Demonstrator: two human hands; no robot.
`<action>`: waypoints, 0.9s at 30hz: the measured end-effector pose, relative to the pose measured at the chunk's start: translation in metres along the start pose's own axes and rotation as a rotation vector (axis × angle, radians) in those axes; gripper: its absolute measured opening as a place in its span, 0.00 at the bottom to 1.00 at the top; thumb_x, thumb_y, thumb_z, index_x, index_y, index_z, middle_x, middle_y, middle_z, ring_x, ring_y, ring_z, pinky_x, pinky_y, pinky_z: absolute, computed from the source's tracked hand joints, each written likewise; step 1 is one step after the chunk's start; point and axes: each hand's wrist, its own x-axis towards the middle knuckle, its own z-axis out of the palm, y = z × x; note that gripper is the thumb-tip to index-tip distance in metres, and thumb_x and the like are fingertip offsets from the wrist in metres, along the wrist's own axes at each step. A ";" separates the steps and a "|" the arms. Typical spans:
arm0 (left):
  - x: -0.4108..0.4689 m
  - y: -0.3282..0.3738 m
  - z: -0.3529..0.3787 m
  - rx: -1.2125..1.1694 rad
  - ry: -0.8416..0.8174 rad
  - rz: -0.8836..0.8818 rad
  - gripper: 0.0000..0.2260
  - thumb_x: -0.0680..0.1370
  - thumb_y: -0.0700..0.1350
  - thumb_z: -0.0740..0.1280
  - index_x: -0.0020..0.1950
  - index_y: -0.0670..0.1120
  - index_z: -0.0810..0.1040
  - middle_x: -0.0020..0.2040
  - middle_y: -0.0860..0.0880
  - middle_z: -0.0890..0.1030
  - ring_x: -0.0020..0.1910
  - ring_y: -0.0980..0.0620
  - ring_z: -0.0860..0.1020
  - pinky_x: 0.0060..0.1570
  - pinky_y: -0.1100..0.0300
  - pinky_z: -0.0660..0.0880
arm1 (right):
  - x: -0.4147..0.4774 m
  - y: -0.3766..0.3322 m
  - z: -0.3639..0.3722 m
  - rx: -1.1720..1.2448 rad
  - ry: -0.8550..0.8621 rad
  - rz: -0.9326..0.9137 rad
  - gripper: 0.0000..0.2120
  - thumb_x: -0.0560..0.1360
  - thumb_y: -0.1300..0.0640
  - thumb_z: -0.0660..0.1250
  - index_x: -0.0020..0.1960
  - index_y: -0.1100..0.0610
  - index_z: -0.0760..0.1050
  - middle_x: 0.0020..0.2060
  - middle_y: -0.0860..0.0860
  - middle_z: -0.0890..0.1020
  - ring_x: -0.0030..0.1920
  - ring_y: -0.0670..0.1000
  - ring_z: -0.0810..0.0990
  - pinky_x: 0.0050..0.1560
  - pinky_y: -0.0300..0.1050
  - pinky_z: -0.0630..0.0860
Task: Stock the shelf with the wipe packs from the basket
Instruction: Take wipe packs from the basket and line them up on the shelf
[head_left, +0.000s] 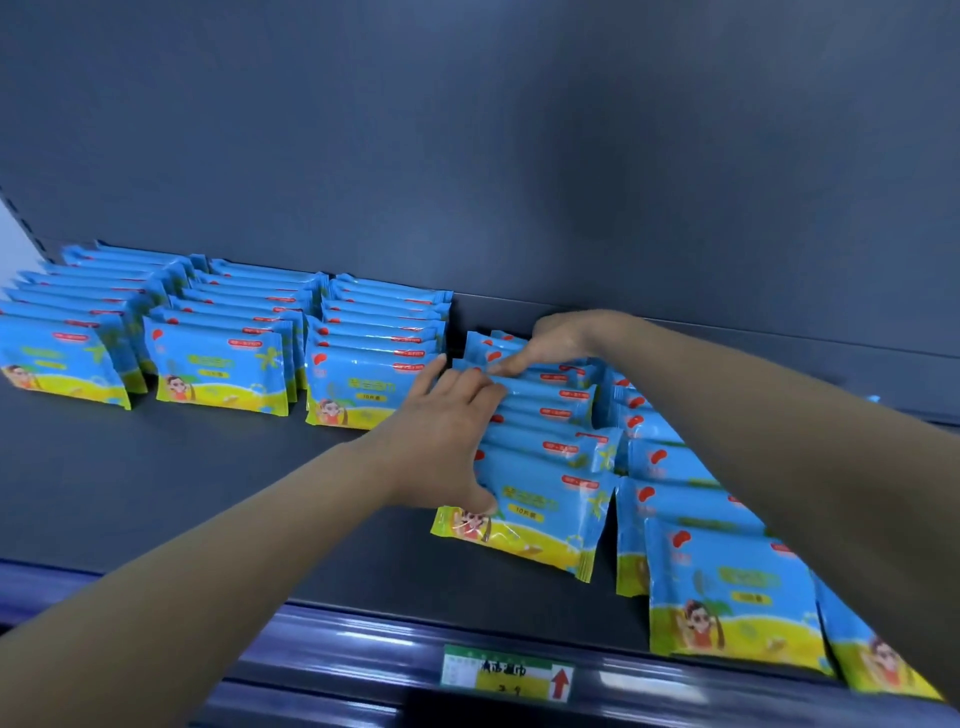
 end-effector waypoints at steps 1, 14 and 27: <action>0.000 0.000 0.000 0.013 0.005 0.003 0.46 0.61 0.66 0.69 0.72 0.47 0.56 0.63 0.51 0.62 0.66 0.51 0.59 0.70 0.57 0.32 | 0.000 0.001 0.000 -0.003 0.020 -0.014 0.34 0.61 0.24 0.63 0.47 0.53 0.74 0.50 0.49 0.77 0.51 0.52 0.76 0.52 0.48 0.71; 0.029 0.004 0.004 0.238 0.189 -0.113 0.32 0.66 0.62 0.65 0.62 0.43 0.66 0.54 0.47 0.66 0.56 0.46 0.65 0.69 0.51 0.51 | -0.021 -0.003 -0.013 0.066 0.390 -0.257 0.22 0.73 0.49 0.69 0.63 0.57 0.73 0.59 0.52 0.77 0.59 0.52 0.76 0.59 0.45 0.72; 0.040 -0.009 0.005 0.238 0.072 -0.169 0.46 0.68 0.66 0.66 0.75 0.45 0.49 0.75 0.45 0.53 0.74 0.46 0.51 0.72 0.48 0.37 | -0.051 0.032 0.006 0.282 0.437 -0.213 0.30 0.74 0.42 0.65 0.71 0.54 0.65 0.69 0.51 0.68 0.68 0.51 0.68 0.64 0.42 0.66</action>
